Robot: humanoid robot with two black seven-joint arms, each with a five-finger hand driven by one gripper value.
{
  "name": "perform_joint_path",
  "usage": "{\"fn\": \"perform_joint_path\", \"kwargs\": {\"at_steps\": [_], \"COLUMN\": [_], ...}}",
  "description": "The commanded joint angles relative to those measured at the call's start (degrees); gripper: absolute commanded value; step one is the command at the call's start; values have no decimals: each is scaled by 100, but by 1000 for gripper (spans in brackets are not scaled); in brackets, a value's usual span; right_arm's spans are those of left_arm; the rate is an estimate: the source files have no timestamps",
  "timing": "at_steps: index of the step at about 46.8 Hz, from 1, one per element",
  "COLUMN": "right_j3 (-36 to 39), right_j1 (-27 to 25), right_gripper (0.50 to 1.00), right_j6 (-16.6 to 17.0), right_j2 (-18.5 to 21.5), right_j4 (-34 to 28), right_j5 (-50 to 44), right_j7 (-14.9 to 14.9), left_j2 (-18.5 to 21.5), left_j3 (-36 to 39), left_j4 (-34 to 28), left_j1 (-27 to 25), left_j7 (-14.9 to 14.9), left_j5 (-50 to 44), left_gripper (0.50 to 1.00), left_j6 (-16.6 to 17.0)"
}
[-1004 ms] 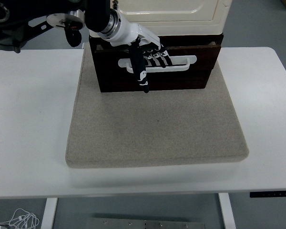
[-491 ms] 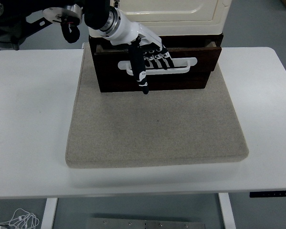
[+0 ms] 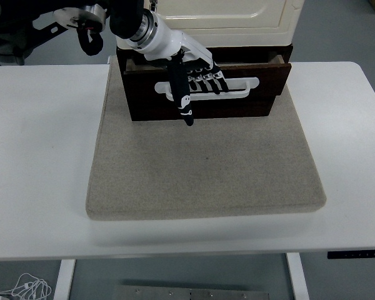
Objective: Open the drawer under the combination cabinet
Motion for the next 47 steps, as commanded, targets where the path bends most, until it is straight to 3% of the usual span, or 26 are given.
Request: {"fn": "perform_joint_path", "kwargs": {"at_steps": [1,47], "right_j3": [0,0], "right_j1": [7,7], "right_gripper": [926,926], "right_j6": [0,0], "right_j2": [0,0], "right_j4": [0,0], "right_j5": [0,0], "right_j7": [0,0], "left_j2": [1,10], "left_j3": [-13,-172], "left_j4": [2,73], "left_j1": [-9,123], "left_j7": [43,69], "left_j5": [1,89], "left_gripper": [1000,1000], "left_j6": [6,6]}}
